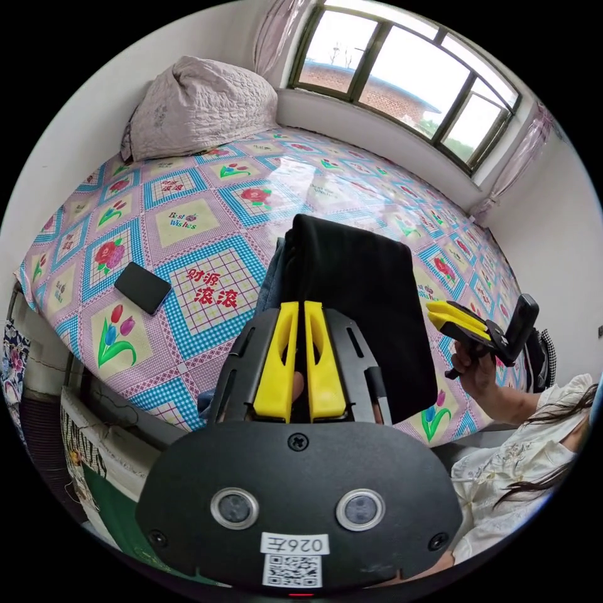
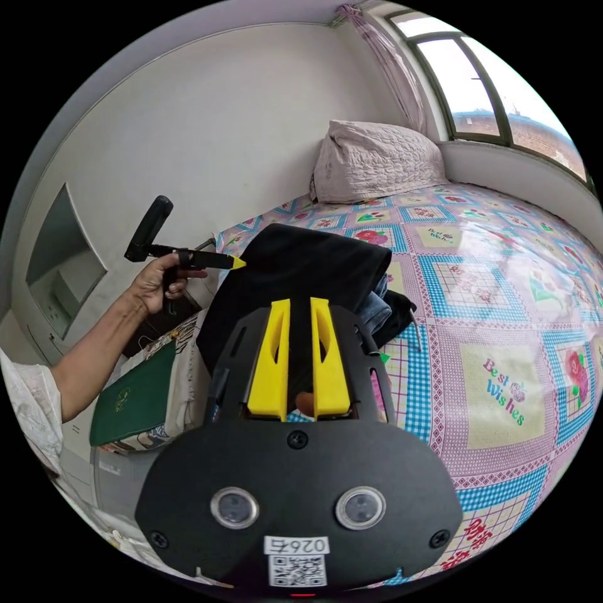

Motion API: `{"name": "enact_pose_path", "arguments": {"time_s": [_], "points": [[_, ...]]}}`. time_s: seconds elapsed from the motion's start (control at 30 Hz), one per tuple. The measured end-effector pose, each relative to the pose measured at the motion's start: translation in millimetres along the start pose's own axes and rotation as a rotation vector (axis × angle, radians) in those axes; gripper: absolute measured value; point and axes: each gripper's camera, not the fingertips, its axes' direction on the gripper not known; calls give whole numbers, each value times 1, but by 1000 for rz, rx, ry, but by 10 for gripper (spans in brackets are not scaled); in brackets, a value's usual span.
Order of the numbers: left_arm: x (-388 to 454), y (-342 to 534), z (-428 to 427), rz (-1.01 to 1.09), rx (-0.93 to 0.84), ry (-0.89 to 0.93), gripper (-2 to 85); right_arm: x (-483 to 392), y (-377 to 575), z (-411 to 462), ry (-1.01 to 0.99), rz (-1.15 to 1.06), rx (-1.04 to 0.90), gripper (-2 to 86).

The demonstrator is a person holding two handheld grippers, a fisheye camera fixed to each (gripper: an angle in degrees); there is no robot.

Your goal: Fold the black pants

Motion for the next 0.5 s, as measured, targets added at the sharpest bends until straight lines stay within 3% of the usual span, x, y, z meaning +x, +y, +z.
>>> {"name": "enact_pose_path", "arguments": {"time_s": [0.23, 0.5], "points": [[-51, 0, 9, -54, -106, 103, 25, 24, 12, 56, 15, -30, -149, 33], [-135, 43, -29, -150, 34, 429, 119, 30, 23, 49, 63, -57, -137, 16]]}}
